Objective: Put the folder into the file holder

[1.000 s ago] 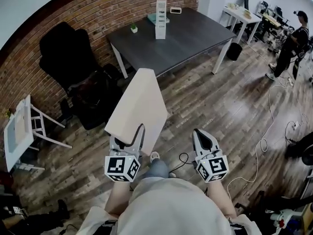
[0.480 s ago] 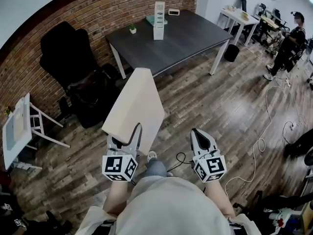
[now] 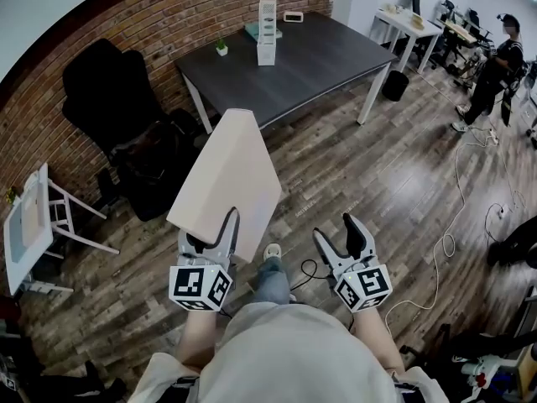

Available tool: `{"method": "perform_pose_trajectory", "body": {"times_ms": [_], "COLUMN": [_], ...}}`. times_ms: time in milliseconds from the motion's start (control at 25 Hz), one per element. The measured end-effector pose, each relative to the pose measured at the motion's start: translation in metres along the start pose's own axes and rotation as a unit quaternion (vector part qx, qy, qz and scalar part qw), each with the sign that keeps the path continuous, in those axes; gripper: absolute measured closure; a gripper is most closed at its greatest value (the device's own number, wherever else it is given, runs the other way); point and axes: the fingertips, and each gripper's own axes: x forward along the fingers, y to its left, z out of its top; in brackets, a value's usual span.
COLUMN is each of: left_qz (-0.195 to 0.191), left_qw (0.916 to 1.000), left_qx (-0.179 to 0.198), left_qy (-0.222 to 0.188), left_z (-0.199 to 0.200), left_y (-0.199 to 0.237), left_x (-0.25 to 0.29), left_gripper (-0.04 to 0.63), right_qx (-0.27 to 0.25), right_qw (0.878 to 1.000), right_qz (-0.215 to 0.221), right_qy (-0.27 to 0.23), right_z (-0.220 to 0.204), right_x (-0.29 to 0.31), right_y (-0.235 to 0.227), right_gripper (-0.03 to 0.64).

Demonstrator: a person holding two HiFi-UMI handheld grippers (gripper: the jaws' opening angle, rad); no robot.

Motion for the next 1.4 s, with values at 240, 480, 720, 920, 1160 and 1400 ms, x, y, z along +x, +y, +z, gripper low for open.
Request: {"method": "perform_pose_trajectory", "body": {"times_ms": [240,480,720,920,1160,1400], "left_qz": [0.0,0.002,-0.001,-0.008,-0.019,-0.024], "left_qw": [1.0,1.0,0.9999,0.9998,0.9997,0.9996], "left_qx": [-0.002,-0.008,-0.011,-0.015,-0.011,-0.012], "left_qy": [-0.005,-0.001,0.006,0.008,0.003,0.001], "left_z": [0.002,-0.004,-0.005,0.002,0.012,0.017], "left_y": [0.005,0.025,0.048,0.073,0.102,0.131], "left_x": [0.03,0.087,0.159,0.222,0.29,0.344], "left_gripper": [0.325,0.325,0.325,0.325,0.325,0.325], "right_qx": [0.013,0.018,0.014,0.011,0.008,0.01], "right_qw": [1.0,0.999,0.999,0.999,1.0,1.0], "right_qz": [0.008,0.013,0.01,0.009,0.004,0.001], "right_qy": [0.005,0.026,0.034,0.029,0.014,0.011], "right_z": [-0.004,-0.012,-0.002,0.018,0.038,0.045], "right_x": [0.023,0.073,0.136,0.196,0.264,0.321], "right_y": [-0.019,-0.049,-0.087,-0.112,-0.137,-0.157], "right_gripper": [0.267,0.262,0.264,0.262,0.264,0.264]}}
